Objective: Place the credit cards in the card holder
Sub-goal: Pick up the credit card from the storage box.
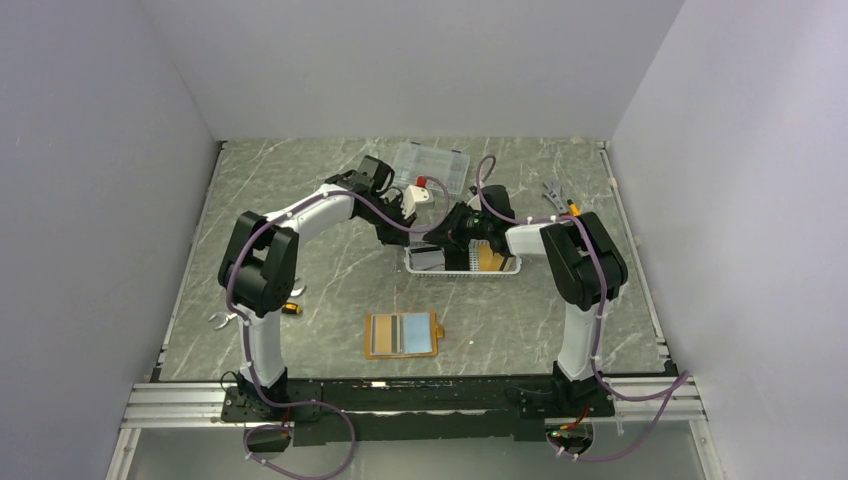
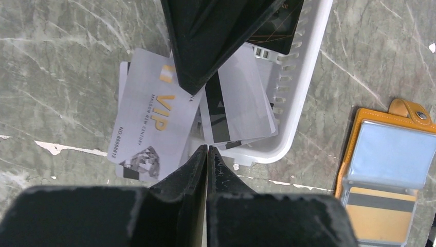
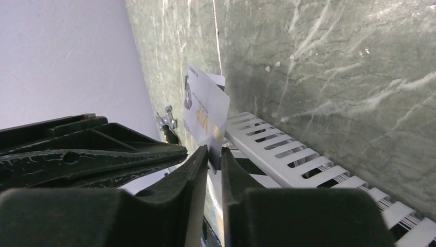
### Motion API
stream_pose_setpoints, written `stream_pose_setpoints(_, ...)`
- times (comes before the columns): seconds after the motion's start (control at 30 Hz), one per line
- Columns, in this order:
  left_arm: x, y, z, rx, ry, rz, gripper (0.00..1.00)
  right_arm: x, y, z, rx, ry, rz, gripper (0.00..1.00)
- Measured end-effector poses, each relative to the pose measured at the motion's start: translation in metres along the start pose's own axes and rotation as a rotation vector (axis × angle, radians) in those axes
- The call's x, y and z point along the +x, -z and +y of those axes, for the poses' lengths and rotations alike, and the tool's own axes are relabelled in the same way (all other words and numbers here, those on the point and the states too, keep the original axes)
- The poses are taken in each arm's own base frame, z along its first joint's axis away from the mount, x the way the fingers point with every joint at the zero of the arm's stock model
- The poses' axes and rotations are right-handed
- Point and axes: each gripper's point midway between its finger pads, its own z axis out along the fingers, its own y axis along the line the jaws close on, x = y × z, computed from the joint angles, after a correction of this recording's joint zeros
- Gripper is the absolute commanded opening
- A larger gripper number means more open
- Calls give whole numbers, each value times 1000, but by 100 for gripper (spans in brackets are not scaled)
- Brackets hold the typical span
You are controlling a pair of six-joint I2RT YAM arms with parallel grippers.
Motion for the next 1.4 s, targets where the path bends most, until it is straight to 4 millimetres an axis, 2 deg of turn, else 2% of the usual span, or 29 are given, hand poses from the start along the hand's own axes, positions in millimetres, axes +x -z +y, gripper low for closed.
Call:
stream_pose_setpoints(0.13, 3, 0, -3, 10, 0, 10, 10, 1, -1, 2, -14, -3, -5, 0)
stream_pose_setpoints(0.27, 5, 3, -10, 36, 11, 20, 11, 4, 0, 0, -23, -8, -8, 0)
stream_pose_setpoints(0.37, 0, 15, -17, 44, 17, 10, 15, 10, 6, -1, -20, -1, -8, 0)
stream_pose_setpoints(0.4, -5, 21, -19, 44, 13, -3, 19, 12, 9, 0, -22, 6, -9, 0)
stream_pose_setpoints(0.43, -12, 29, -22, 41, 7, -23, 29, 14, 13, 2, -26, 17, -10, 0)
stream_pose_setpoints(0.47, -20, 39, -24, 36, 1, -48, 42, 15, 16, 4, -29, 30, -12, 0)
stream_pose_setpoints(0.5, -28, 50, -27, 29, -3, -74, 87, 17, 19, 7, -35, 46, -14, 0)
stream_pose_setpoints(0.53, -34, 58, -29, 23, -6, -94, 98, 18, 23, 11, -42, 63, -16, 0)
stream_pose_setpoints(0.6, -47, 79, -33, 12, -8, -139, 99, 20, 30, 19, -59, 97, -17, 0)
stream_pose_setpoints(0.73, -59, 105, -38, 2, -1, -188, 99, 26, 45, 41, -111, 169, -9, 0)
stream_pose_setpoints(1.0, -64, 119, -48, 33, 32, -198, 99, 43, 84, 83, -164, 369, 48, 0)
stream_pose_setpoints(1.13, -69, 137, -51, 42, 51, -225, 99, 62, 112, 106, -199, 503, 78, 0)
stream_pose_setpoints(1.27, -87, 168, -62, 68, 6, -275, 99, 80, 133, 119, -218, 596, 105, 0)
stream_pose_setpoints(1.4, -110, 202, -87, 110, -71, -356, 99, 89, 142, 120, -213, 639, 128, 0)
